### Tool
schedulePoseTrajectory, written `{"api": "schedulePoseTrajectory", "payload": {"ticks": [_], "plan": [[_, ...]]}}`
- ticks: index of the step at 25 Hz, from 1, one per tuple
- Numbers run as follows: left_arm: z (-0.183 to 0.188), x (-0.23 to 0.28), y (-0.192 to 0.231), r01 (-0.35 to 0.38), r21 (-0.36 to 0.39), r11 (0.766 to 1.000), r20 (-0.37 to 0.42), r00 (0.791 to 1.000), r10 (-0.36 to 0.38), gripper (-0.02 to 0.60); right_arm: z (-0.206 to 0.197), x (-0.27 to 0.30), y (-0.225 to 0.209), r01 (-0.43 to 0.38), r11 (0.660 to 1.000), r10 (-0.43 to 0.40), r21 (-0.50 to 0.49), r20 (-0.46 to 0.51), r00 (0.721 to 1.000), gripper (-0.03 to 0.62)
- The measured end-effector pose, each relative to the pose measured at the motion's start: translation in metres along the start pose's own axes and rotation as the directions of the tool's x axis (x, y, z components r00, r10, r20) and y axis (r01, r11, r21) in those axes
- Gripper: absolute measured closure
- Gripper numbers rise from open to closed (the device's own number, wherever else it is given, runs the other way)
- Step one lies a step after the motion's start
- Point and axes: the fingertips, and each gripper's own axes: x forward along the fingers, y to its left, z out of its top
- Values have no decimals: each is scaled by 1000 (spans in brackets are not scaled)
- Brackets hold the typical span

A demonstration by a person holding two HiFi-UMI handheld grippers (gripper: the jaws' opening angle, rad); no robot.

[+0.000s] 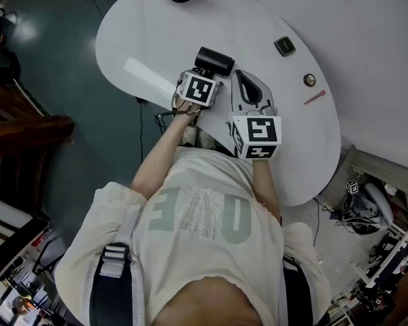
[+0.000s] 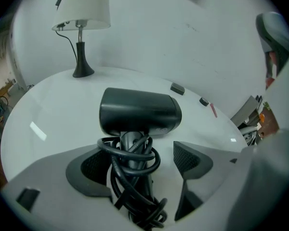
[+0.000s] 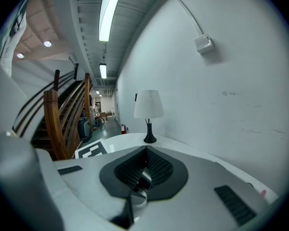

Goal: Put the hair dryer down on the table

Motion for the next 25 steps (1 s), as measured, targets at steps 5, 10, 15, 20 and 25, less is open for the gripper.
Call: {"api": "schedulePoseTrajectory", "payload": {"ticks": [5, 10, 15, 20, 25], "plan": [[2, -13, -2, 17, -64, 998, 25, 1000, -15, 193, 3, 2, 4, -18, 1000, 18, -7, 7, 1000, 589], [20, -35, -5, 34, -85, 996, 162, 987, -20, 195, 14, 7, 7, -38, 998, 39, -40, 32, 999, 589], [74, -94, 9, -56, -40, 998, 374, 925, 67, 195, 41, 11, 9, -43, 997, 49, -62, 98, 994, 589], [135, -183, 6, -124, 14, 992, 636, 767, 87, 196, 70, 12, 5, -38, 998, 45, -45, 182, 982, 589], [152, -249, -4, -143, 8, 990, 769, 634, 85, 270, 98, -5, 5, -27, 999, 34, -29, 267, 963, 589]]}}
